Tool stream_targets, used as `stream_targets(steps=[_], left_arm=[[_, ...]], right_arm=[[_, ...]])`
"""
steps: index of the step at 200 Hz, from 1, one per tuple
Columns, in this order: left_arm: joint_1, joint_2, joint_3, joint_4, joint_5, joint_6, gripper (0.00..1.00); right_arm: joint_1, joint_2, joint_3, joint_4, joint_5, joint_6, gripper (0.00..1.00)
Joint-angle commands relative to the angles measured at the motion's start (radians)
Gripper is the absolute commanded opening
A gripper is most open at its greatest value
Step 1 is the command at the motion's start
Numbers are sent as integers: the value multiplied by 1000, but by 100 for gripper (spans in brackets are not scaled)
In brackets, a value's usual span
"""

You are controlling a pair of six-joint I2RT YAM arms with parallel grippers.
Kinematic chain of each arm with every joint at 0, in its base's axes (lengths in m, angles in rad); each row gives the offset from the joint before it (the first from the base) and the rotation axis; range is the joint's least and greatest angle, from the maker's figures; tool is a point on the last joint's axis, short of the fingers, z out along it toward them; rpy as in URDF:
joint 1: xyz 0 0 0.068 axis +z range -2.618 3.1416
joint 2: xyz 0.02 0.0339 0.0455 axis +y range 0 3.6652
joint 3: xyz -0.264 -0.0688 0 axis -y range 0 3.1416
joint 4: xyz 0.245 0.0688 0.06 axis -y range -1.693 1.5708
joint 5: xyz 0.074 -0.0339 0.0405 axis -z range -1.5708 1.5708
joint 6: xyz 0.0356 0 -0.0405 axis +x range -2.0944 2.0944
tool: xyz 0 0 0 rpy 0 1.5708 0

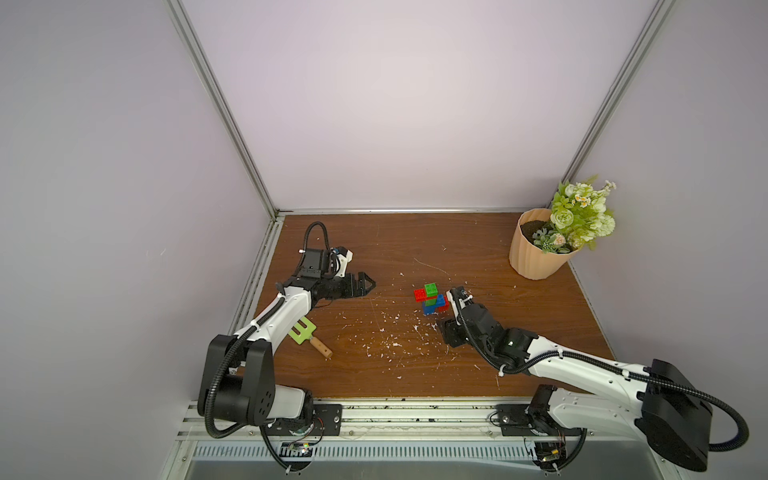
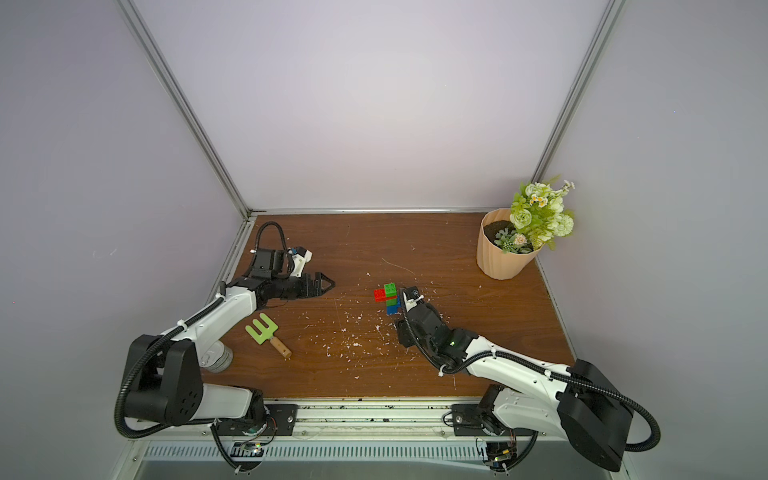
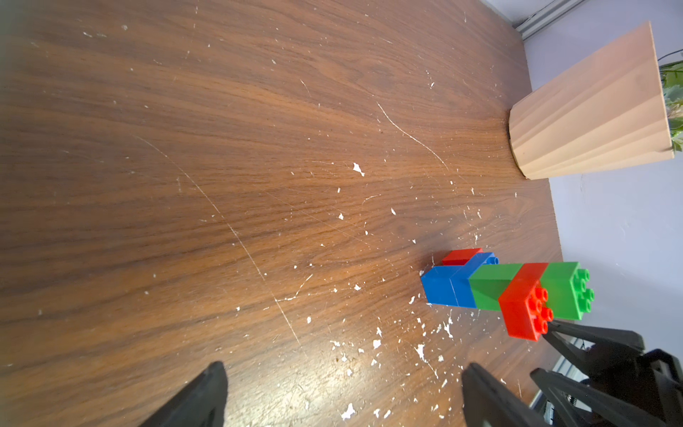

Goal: Assemble a giraffe with lego
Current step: Adjust the lego brick at the center of the board.

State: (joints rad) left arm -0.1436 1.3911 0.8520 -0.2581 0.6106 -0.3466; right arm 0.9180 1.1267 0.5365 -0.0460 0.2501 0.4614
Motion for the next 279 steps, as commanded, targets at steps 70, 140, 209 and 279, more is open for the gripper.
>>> stream_targets(steps=[70, 140, 209, 279], left_arm=[[-8, -17, -3, 22, 19, -5, 100], [-8, -11, 0, 20, 18, -3, 100], [-8, -12, -1, 19, 21, -2, 100], [-8, -12, -1, 19, 21, -3, 100]], right_arm=[[18, 117, -32, 408, 88, -136, 62], [21, 237, -11, 523, 98, -154, 60], [22, 317, 26, 564, 145, -167, 59], [21, 368, 58, 591, 181, -171, 58]])
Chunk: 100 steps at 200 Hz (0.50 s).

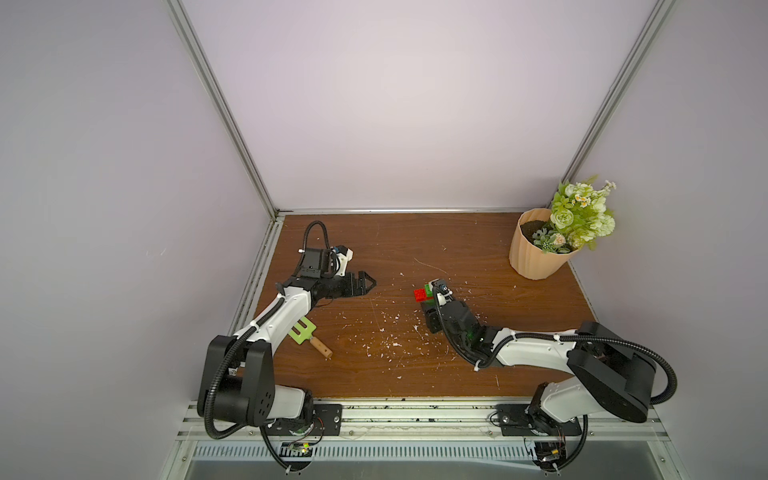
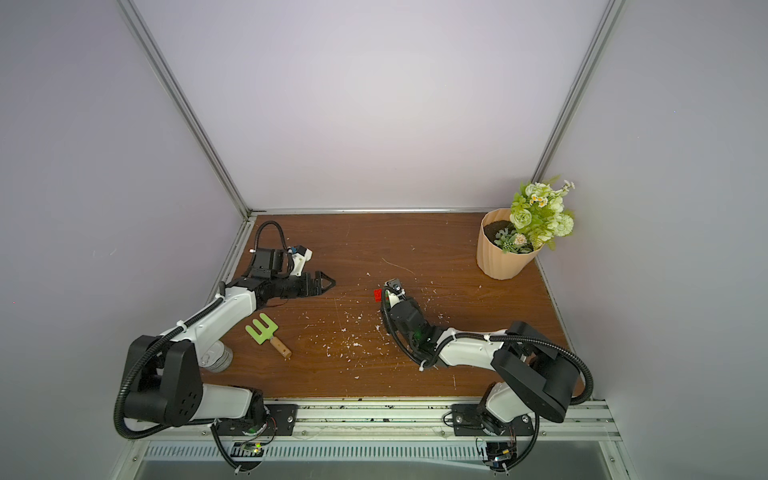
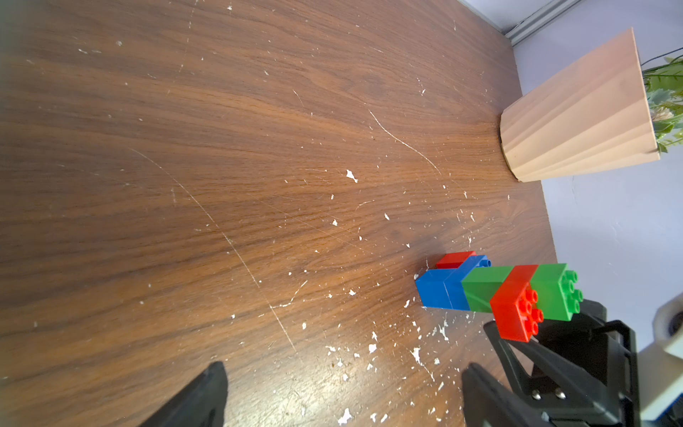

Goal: Assemble a giraffe with lego
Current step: Adjust the lego brick at the center of the board.

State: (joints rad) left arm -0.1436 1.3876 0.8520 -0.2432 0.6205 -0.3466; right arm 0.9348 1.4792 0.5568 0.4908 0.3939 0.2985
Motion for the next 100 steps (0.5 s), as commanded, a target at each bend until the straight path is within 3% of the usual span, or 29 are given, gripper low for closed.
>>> stream_targets(steps=[1, 58, 100], left_arm=[[-7, -9, -1, 4, 11, -3, 100], [-8, -6, -1, 4, 10, -3, 100], [-8, -4, -1, 2, 11, -3, 100]], right_arm=[[4, 16, 38, 55, 38, -7, 58], [4, 53, 60, 69, 55, 1, 56], [4, 51, 54, 69, 63, -3, 48]])
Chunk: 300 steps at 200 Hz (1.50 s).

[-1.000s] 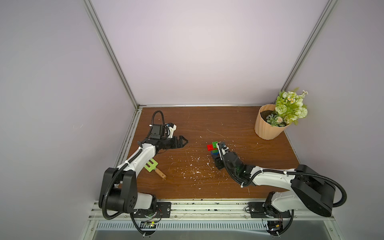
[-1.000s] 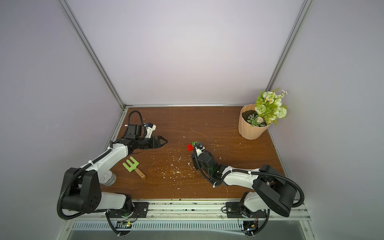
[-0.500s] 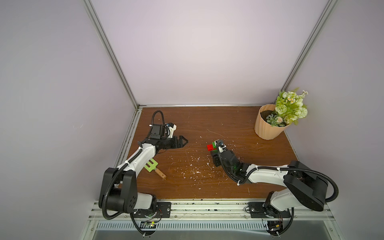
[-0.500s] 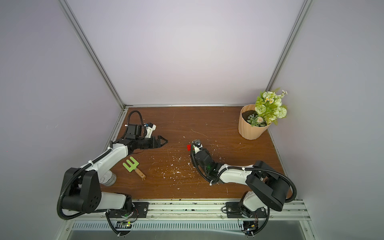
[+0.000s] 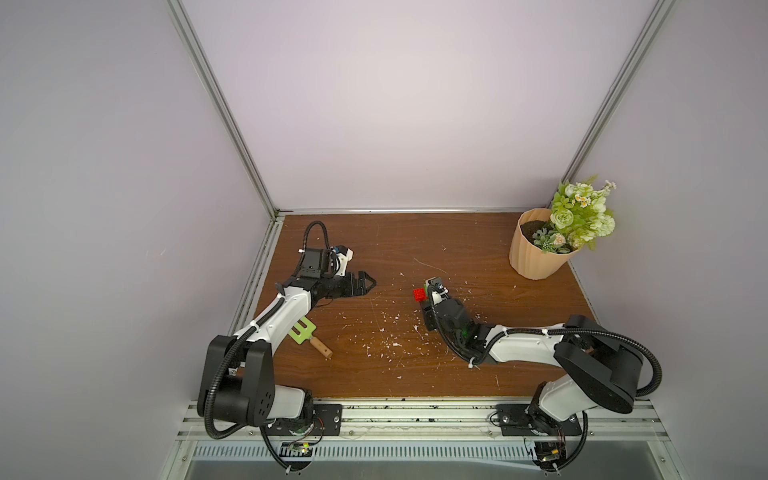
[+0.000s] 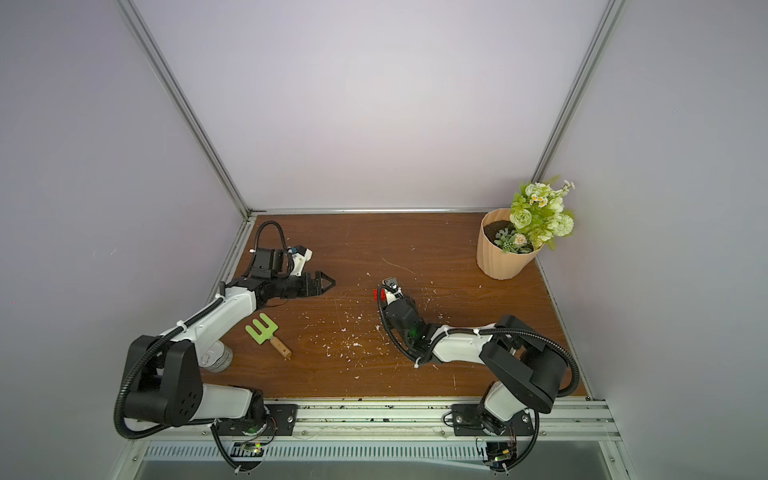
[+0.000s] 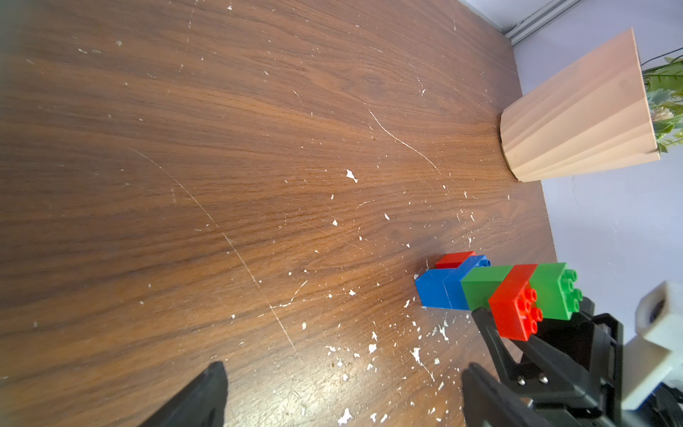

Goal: Assemble a giraffe with lego
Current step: Adjust the lego brick at the center of the board.

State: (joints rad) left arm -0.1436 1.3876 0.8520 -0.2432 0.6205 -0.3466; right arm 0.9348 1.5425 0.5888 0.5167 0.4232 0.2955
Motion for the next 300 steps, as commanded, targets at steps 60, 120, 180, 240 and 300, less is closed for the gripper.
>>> stream_targets(steps=[60, 120, 180, 240, 300], left_arm=[[-8, -5, -1, 2, 10, -3, 99], [-8, -4, -1, 2, 10, -3, 100], [-8, -12, -2, 1, 20, -5, 100], [-8, -25, -4, -5, 22, -5, 100], [-8, -37, -4, -16, 26, -4, 100]], right_arm=[[5, -14, 29, 32, 49, -9, 36], [4, -43, 72, -35, 45, -30, 28], [-8, -41, 347, -529, 89, 54, 26], [-48, 91, 772, -1127, -2, 150, 26], [-129, 197, 1036, -1445, -170, 206, 26]])
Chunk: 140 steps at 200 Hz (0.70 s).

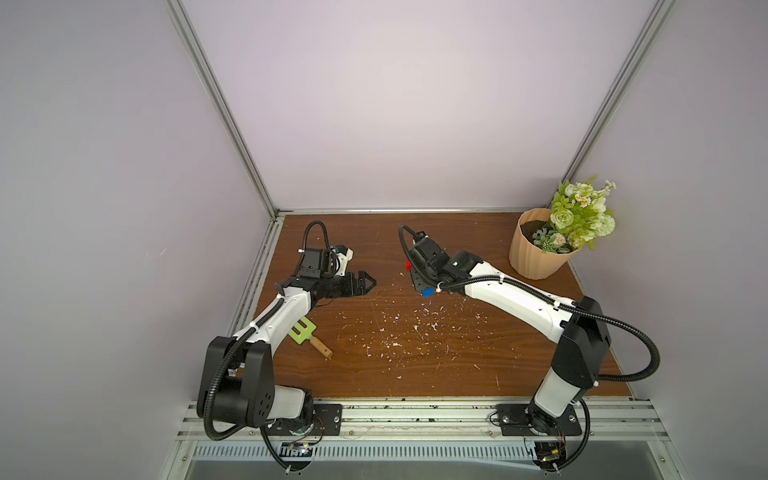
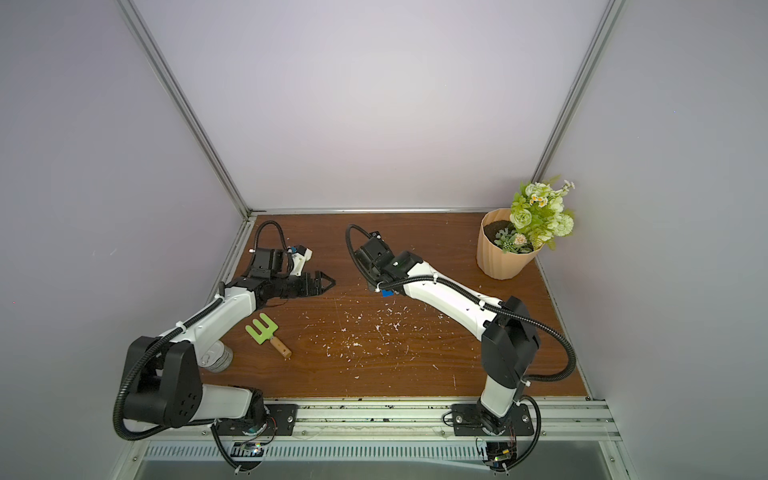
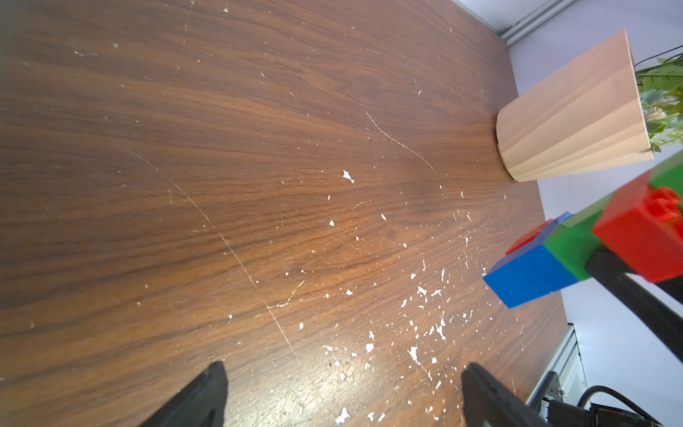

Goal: Assemble a giraffe with lego
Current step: Adjust the lego brick at the center of the board.

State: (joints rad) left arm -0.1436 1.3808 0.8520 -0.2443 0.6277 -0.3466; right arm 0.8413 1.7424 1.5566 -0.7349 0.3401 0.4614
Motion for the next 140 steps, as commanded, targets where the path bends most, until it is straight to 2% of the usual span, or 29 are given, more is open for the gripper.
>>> stream_targets(steps=[1, 39, 81, 140], left_arm=[[-8, -30, -6, -15, 18, -5, 100], [-10, -40, -6, -16, 24, -6, 100], [-10, -59, -12, -15, 25, -6, 100], [-13, -67, -17, -10, 33, -9, 100]], right_arm=[[-38, -3, 70, -196, -89, 40, 26], [-101, 48, 146, -330, -240, 29, 25], [-120, 131, 261, -466, -314, 10, 23], [-144, 186, 259, -547, -437, 6, 21]])
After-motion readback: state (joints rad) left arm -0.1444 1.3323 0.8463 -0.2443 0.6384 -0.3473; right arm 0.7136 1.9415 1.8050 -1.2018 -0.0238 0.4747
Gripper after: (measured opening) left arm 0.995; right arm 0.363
